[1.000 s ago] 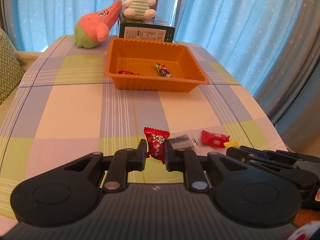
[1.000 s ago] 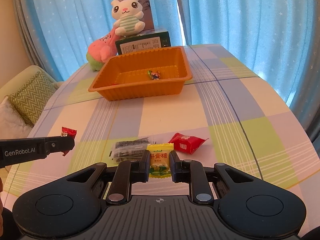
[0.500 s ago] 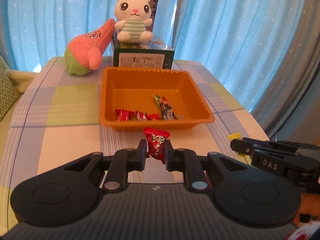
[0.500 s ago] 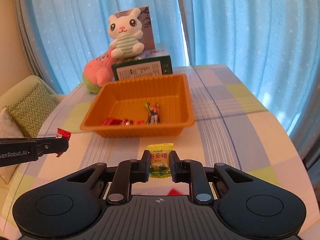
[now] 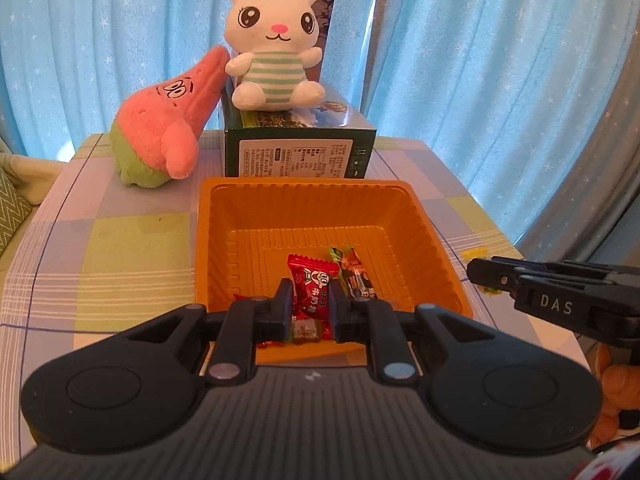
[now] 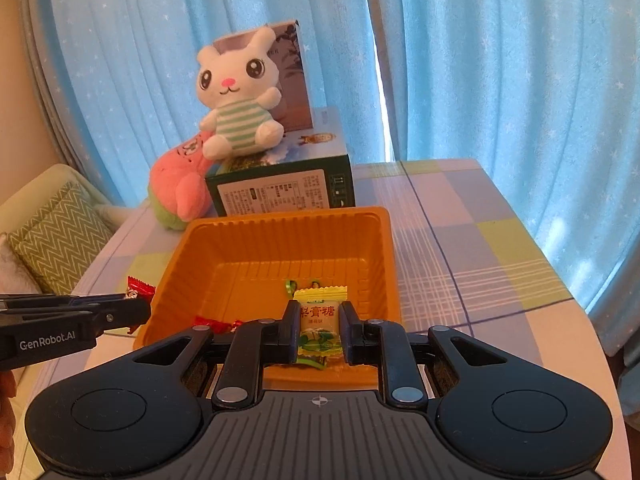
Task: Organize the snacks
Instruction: 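Open both tools to release the candies in the tray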
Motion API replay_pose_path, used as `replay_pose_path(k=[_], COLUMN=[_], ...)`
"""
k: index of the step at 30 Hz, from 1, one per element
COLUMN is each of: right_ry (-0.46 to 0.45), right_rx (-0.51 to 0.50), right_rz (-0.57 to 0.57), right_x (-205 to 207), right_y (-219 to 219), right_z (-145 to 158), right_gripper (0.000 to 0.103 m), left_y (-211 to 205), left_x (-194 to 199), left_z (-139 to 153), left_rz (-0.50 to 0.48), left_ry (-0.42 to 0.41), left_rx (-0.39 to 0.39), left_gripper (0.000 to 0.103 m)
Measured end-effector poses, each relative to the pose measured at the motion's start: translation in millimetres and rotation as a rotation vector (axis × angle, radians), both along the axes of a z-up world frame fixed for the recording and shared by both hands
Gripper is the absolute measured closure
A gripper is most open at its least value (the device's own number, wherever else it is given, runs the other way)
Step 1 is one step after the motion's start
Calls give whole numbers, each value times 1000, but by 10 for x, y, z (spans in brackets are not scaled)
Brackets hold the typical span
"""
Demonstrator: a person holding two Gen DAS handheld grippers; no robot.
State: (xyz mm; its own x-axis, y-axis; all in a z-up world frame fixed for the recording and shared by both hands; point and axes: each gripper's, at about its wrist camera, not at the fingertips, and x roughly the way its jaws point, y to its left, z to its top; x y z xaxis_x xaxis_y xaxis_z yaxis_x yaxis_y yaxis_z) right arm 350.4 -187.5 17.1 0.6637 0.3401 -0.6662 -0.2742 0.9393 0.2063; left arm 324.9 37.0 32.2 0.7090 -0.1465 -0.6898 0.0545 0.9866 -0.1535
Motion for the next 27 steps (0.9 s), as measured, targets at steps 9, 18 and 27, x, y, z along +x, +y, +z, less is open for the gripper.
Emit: replay_pose_path(k=[9, 18, 27], right_ry=[48, 61, 77], right_rx=[17, 25, 64], right_rz=[-13, -30, -44], right_x=[281, 321, 380], right_y=[50, 25, 29], right_z=[-148, -205, -184], right_gripper=[83, 83, 82], left_y=[29, 188, 207], left_x=[281, 282, 158], left_z=[-170, -311, -279], left_rz=[2, 44, 40], left_ry=[19, 41, 31], left_rx=[-5, -34, -28], left_gripper=[86, 76, 76])
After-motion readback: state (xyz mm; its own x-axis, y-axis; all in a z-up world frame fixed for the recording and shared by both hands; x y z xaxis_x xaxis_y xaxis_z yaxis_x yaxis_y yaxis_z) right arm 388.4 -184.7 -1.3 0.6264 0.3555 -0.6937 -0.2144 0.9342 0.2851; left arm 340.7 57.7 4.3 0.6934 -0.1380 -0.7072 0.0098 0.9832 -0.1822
